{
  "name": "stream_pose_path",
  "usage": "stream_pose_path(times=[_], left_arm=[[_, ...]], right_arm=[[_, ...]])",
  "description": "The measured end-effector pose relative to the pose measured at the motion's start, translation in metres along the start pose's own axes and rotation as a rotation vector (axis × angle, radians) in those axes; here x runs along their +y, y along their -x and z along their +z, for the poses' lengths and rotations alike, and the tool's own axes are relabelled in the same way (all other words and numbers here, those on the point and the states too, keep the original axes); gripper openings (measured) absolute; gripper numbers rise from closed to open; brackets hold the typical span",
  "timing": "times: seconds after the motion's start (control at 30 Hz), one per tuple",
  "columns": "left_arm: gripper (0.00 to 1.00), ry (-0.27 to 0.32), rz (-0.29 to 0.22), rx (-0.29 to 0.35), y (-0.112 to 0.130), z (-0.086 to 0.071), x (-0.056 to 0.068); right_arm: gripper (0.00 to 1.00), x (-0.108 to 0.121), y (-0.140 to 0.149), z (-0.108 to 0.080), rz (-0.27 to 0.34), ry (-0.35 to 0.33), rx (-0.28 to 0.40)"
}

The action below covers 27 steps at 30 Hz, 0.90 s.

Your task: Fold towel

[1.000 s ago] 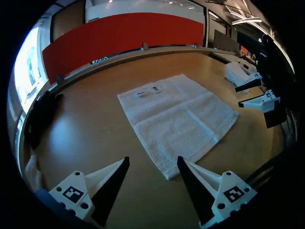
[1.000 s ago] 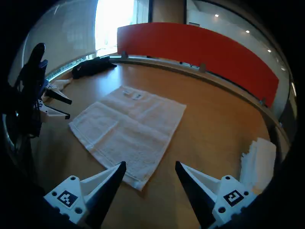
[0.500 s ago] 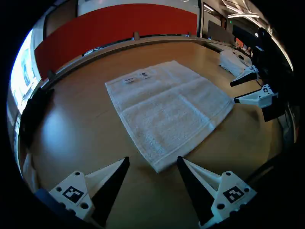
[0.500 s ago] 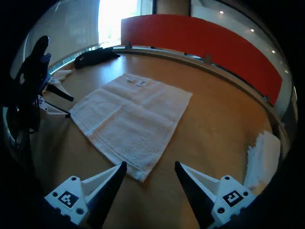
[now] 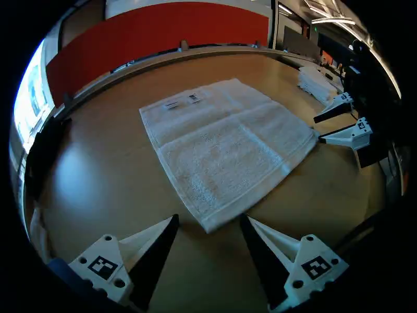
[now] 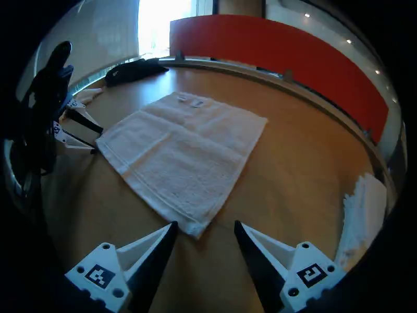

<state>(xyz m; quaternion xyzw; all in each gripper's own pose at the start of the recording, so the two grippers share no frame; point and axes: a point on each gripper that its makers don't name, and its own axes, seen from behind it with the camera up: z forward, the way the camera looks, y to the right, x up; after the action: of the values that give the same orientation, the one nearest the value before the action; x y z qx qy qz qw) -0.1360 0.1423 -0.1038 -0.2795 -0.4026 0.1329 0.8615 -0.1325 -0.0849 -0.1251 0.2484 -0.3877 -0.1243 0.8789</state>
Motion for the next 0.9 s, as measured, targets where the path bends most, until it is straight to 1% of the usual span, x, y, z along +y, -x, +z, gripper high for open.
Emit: stream_pose_path(times=[0.27, 0.47, 0.67, 0.83, 0.9], left_arm=[[0.76, 0.002, 0.004, -0.003, 0.0000, -0.0003, 0.0038], [0.74, 0.000, 0.001, -0.007, 0.0005, -0.0003, 0.0044], [0.73, -0.001, 0.000, -0.010, 0.0006, -0.0004, 0.0048], [0.71, 0.000, 0.004, -0.016, 0.0007, -0.0002, 0.0058], [0.70, 0.001, 0.005, -0.018, 0.0008, -0.0002, 0.0062]], right_arm=[[0.66, -0.0040, 0.0027, 0.0009, 0.006, -0.016, -0.007], [0.64, -0.0059, 0.0031, 0.0022, 0.000, -0.020, -0.004], [0.57, -0.0091, 0.0020, 0.0036, 0.011, -0.034, -0.002], [0.47, -0.0089, 0.0017, 0.0036, 0.017, -0.032, -0.003], [0.45, -0.0087, 0.0014, 0.0036, 0.020, -0.030, -0.005]])
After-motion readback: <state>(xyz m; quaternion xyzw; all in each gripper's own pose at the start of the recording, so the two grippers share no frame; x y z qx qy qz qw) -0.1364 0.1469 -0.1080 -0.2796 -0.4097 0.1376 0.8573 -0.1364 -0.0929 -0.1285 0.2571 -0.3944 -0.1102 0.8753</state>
